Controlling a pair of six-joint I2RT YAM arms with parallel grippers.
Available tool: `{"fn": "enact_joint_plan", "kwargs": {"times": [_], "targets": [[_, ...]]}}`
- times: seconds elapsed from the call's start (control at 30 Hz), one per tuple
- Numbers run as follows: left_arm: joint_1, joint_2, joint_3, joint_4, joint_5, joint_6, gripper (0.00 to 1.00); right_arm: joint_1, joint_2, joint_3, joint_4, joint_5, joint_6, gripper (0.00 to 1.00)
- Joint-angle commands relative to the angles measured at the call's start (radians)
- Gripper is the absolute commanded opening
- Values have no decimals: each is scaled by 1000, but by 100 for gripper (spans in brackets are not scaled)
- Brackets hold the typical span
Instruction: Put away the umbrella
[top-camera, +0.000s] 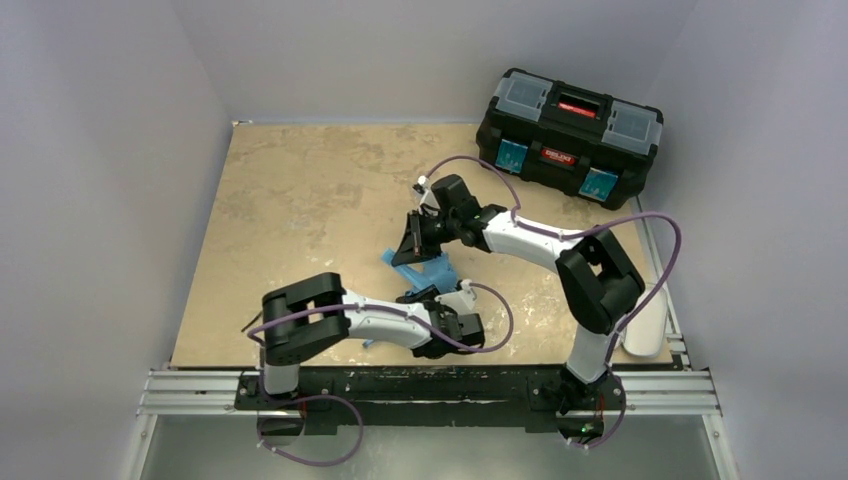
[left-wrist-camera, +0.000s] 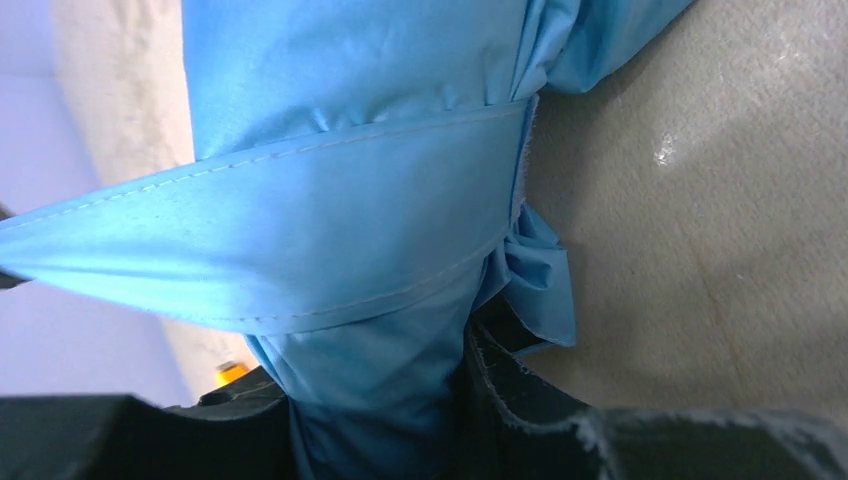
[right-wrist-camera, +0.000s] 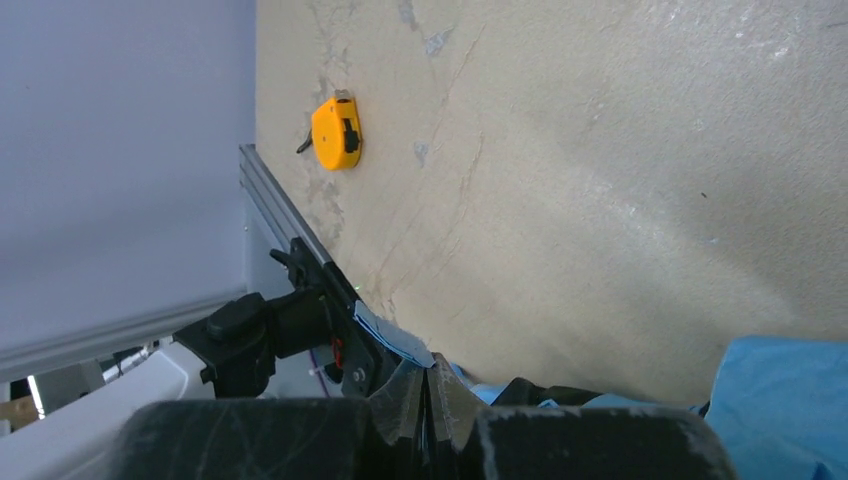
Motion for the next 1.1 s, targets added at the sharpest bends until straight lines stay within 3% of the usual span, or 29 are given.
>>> {"fn": "enact_joint_plan", "kwargs": {"times": [0.0, 0.3, 0.43, 0.67, 0.93, 1.07], "targets": [[-79, 85, 89, -55, -80, 25, 0, 11, 48, 140, 130, -3, 54, 0], [-147, 246, 194, -262, -204, -173, 0, -7, 241, 230, 83, 26, 34, 0], [-159, 306, 212, -299, -179, -225, 0, -26, 285, 53, 150, 73, 23, 0], [-163, 326, 196, -227, -54, -173, 2, -55, 256, -280, 331, 113, 7, 0], [-153, 225, 158, -148, 76, -152, 55, -56, 198, -424, 491, 135, 13, 0], [-129, 96, 118, -99, 172, -109, 70, -58, 189, -444, 517, 140, 8, 0]]}}
